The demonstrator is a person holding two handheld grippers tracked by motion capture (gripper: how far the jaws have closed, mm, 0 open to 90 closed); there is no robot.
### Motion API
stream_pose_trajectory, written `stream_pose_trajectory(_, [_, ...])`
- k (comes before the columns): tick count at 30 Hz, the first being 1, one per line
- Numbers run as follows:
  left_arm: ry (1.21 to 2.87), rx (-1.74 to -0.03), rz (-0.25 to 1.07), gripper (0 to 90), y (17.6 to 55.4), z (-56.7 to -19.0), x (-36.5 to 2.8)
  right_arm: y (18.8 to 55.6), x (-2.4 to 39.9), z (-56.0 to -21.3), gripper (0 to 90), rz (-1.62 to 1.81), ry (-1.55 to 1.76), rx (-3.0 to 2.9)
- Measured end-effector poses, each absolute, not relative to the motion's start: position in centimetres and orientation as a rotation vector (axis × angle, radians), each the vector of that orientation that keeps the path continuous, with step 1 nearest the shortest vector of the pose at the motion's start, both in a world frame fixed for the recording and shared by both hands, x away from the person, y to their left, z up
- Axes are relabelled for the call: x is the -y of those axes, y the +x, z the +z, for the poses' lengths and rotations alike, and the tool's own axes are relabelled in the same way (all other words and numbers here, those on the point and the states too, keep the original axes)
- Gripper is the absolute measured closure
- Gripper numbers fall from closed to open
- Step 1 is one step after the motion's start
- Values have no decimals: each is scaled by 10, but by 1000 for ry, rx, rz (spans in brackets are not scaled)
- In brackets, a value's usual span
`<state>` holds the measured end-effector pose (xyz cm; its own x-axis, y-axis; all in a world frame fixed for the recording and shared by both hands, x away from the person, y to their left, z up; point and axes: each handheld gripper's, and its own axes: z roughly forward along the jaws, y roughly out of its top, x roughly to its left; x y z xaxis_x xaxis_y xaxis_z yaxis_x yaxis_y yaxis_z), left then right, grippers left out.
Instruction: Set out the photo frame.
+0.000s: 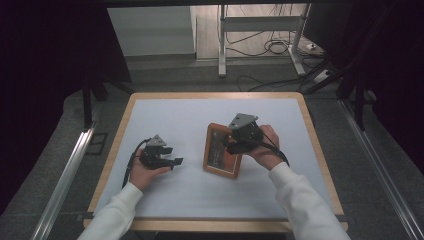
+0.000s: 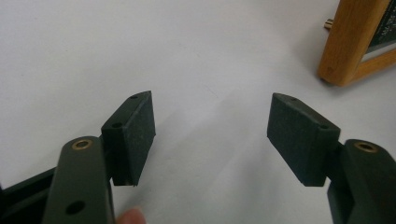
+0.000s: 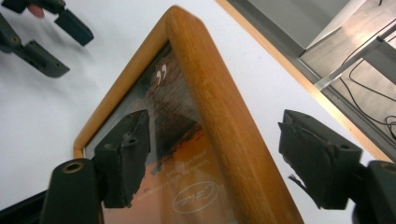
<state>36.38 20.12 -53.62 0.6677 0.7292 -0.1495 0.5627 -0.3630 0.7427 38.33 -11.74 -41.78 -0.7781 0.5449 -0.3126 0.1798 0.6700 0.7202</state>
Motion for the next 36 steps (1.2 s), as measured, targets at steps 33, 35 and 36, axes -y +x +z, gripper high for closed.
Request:
stream_pose_trajectory(33, [2055, -976, 323, 316, 337, -525, -192, 304, 208, -469, 597, 1278, 840, -2248])
stream_pose_trajectory(35, [2054, -982, 324, 312, 332, -525, -192, 303, 210, -476, 697, 1275, 833, -2282])
stream_pose_trajectory(36, [2046, -986, 322, 314, 330, -525, -193, 302, 210, -478, 729, 1277, 825, -2304])
